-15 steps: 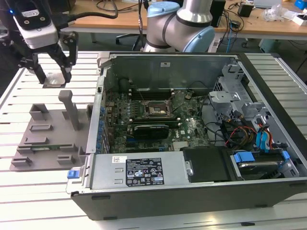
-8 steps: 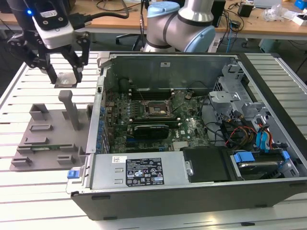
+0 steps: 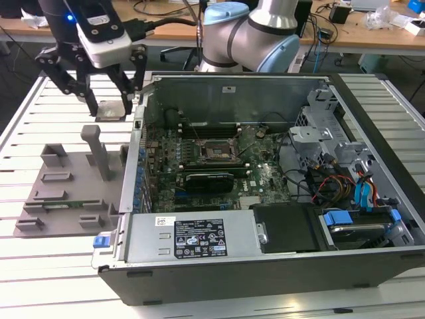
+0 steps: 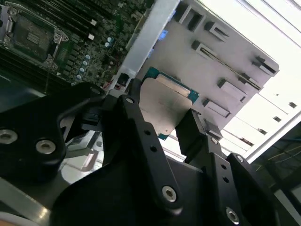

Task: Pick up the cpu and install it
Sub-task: 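Pick up the cpu and move it towards the insertion slot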

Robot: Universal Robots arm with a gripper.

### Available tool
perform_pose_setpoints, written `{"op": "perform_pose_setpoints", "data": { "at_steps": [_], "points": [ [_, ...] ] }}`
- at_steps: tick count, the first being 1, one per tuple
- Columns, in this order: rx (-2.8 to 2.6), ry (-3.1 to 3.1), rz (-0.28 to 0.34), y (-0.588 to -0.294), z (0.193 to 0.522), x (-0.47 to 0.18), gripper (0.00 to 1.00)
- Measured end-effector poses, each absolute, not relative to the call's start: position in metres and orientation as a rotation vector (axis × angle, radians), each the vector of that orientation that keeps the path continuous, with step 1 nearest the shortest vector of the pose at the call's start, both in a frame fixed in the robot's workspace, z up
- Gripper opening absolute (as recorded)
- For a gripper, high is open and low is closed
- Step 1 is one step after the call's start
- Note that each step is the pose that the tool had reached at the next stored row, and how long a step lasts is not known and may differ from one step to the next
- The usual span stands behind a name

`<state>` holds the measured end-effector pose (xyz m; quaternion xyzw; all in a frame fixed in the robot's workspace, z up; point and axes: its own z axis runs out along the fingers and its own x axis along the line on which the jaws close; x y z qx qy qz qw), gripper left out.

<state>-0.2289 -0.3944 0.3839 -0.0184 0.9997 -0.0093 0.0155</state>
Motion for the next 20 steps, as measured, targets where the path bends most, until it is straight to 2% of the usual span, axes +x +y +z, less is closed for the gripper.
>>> {"op": "perform_pose_setpoints", "data": {
  "at_steps": [20],
  "points": [
    [-0.058,3.116,-0.029,-0.393,0.384,-0.139,0.55]
  ]
}}
